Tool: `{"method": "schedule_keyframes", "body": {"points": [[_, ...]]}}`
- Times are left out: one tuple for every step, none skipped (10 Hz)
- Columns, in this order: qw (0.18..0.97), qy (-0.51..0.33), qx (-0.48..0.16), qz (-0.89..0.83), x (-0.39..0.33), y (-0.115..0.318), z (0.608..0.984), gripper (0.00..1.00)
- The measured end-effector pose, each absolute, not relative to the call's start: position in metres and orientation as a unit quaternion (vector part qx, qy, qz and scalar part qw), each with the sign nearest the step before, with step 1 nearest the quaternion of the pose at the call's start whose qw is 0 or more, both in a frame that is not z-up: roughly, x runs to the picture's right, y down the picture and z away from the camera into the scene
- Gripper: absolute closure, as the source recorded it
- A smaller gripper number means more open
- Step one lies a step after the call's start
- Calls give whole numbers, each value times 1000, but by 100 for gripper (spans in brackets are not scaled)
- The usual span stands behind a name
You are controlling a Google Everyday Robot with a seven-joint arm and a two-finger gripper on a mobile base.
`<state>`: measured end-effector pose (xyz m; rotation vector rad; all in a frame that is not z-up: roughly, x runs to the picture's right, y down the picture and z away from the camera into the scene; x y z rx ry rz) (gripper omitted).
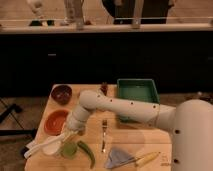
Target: Place brush in paper cup
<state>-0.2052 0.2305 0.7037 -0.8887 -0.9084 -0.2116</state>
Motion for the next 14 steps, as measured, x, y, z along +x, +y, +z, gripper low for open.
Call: {"method": "schedule_keyframes", "body": {"points": [[799,-422,-418,-97,-205,232,707,100],[798,-420,-421,-96,-204,232,709,100],[798,-419,-424,-95,-204,233,712,100],[797,-418,-426,-94,-203,233,713,100],[797,-417,-427,-93,-203,234,715,100],[797,-417,-428,-92,-203,234,715,100],[796,-416,-429,-91,-202,234,716,100],[796,-417,-429,-90,-202,234,716,100],[796,-417,-430,-90,-202,234,716,98],[796,-417,-430,-90,-202,234,717,90],[796,-417,-430,-90,-202,234,717,81],[796,-417,-430,-90,-202,234,717,70],[796,-417,-430,-90,-202,234,717,61],[796,-417,-430,-90,-202,234,717,50]]}}
